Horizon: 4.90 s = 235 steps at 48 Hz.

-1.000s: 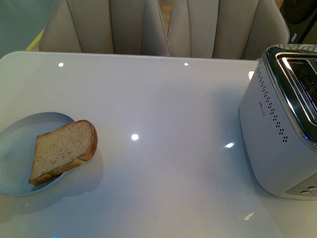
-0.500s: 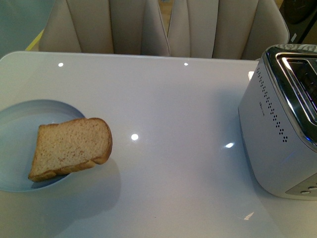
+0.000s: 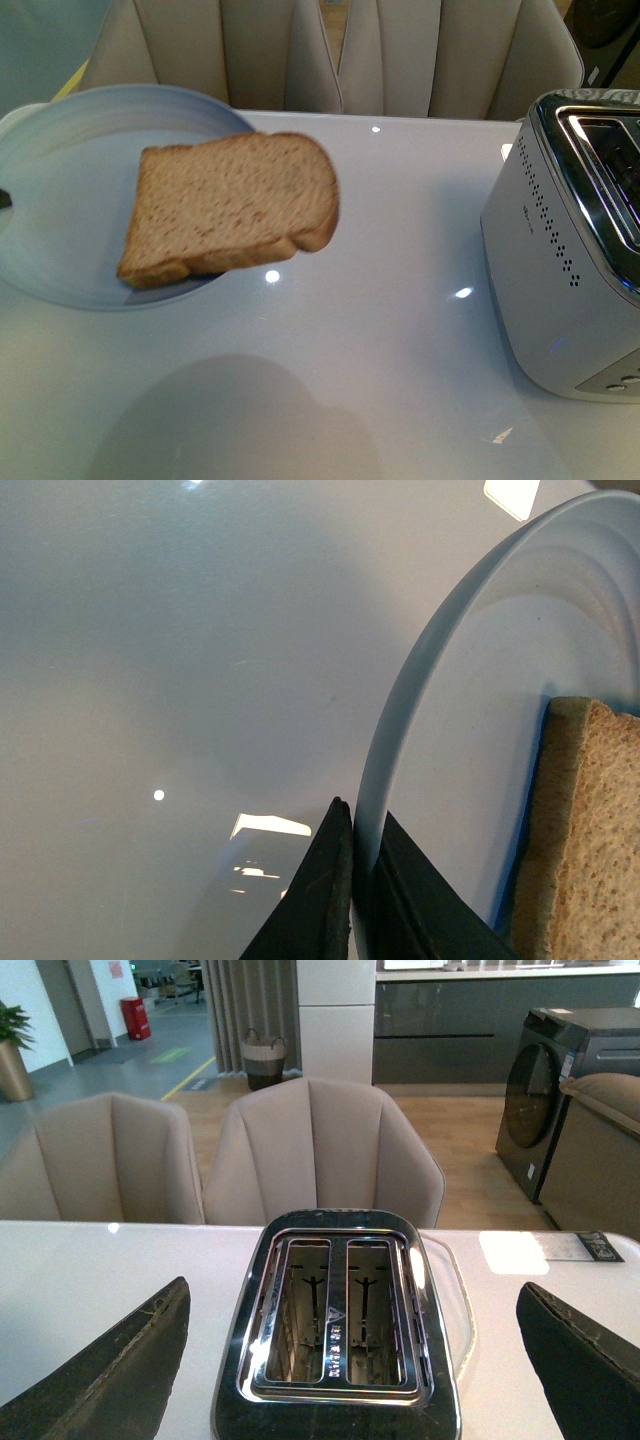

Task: Left arm holds plate, right arm toasts bread

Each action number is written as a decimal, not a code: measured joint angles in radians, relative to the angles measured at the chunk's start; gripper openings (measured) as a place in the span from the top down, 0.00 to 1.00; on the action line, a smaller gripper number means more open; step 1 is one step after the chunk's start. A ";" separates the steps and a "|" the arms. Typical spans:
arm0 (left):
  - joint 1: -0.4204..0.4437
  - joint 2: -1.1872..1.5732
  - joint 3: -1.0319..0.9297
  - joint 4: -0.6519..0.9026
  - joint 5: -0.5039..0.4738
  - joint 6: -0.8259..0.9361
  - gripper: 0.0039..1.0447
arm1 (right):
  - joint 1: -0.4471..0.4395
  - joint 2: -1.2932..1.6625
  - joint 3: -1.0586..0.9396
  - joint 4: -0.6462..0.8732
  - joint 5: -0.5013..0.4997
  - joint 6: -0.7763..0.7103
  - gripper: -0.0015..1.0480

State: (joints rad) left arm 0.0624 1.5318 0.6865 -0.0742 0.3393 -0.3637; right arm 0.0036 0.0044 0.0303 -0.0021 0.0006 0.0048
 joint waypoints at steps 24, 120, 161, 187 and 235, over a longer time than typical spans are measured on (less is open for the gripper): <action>-0.420 -0.115 0.128 -0.091 -0.145 -0.332 0.97 | 0.000 0.000 0.000 0.000 0.000 0.000 0.08; -0.554 -0.123 0.160 -0.104 -0.190 -0.439 0.97 | -0.180 0.389 0.203 -0.368 -0.055 0.047 0.08; -0.554 -0.124 0.160 -0.104 -0.190 -0.439 0.97 | 0.195 0.798 0.373 0.055 -0.150 0.818 0.08; -0.554 -0.124 0.160 -0.104 -0.190 -0.439 0.97 | 0.234 0.919 0.351 0.195 -0.181 0.954 0.33; -0.554 -0.124 0.160 -0.104 -0.187 -0.443 0.97 | 0.101 0.694 0.640 -0.066 -0.002 0.463 0.97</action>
State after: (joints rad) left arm -0.4911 1.4082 0.8467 -0.1783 0.1520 -0.8070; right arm 0.1051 0.6979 0.6701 -0.0677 -0.0010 0.4683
